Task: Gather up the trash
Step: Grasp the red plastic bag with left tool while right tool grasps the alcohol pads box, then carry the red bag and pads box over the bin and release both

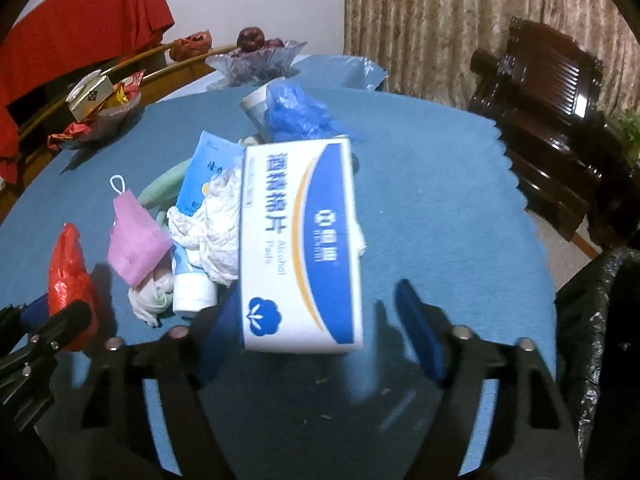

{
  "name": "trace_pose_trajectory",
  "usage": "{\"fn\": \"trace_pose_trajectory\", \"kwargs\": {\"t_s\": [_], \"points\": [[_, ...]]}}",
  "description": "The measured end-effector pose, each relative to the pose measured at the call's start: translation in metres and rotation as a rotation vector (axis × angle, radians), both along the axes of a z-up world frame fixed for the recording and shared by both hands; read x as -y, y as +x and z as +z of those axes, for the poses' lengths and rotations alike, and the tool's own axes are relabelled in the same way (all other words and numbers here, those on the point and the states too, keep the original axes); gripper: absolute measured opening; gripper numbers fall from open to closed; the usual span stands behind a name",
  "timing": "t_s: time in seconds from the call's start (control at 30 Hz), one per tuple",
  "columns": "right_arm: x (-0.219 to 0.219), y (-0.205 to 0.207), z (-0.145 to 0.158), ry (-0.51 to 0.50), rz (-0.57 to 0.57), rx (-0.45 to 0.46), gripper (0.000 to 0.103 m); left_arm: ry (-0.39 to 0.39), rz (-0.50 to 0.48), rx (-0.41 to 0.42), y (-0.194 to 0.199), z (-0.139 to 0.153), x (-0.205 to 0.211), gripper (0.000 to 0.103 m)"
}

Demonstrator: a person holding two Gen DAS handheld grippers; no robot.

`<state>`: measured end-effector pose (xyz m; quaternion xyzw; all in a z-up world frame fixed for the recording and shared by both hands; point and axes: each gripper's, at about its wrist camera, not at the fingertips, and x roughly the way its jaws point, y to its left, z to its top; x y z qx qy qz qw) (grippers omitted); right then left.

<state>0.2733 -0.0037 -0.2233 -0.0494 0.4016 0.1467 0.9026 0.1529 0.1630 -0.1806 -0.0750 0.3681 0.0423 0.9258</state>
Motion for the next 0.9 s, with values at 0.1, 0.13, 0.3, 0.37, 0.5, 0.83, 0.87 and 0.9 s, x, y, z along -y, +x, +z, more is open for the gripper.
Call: {"fn": "trace_pose_trajectory", "kwargs": {"t_s": [0.1,0.13,0.3,0.37,0.5,0.83,0.87,0.9], "points": [[0.001,-0.004,0.002,0.006,0.012,0.0,0.055,0.006,-0.006,0.014,-0.001,0.006,0.004,0.042],[0.003,-0.006,0.004,0.017,0.019,0.001,0.054,0.006,-0.008,0.019,-0.003,0.007,0.005,0.042],[0.013,-0.018,0.018,0.048,0.022,0.025,0.054,0.01,-0.021,0.043,-0.007,0.018,0.013,0.042],[0.019,-0.023,0.025,0.055,0.02,0.034,0.054,0.01,-0.027,0.052,-0.01,0.024,0.017,0.042],[0.037,-0.04,0.044,0.072,0.011,0.061,0.054,0.012,-0.054,0.082,-0.016,0.038,0.03,0.042],[0.105,-0.09,0.09,0.069,-0.061,0.145,0.054,0.002,-0.183,0.159,-0.027,0.077,0.087,0.042],[0.113,-0.094,0.092,0.068,-0.073,0.148,0.054,-0.001,-0.199,0.163,-0.028,0.079,0.093,0.042],[0.121,-0.098,0.095,0.068,-0.086,0.149,0.054,-0.004,-0.22,0.167,-0.029,0.082,0.102,0.042]]}}
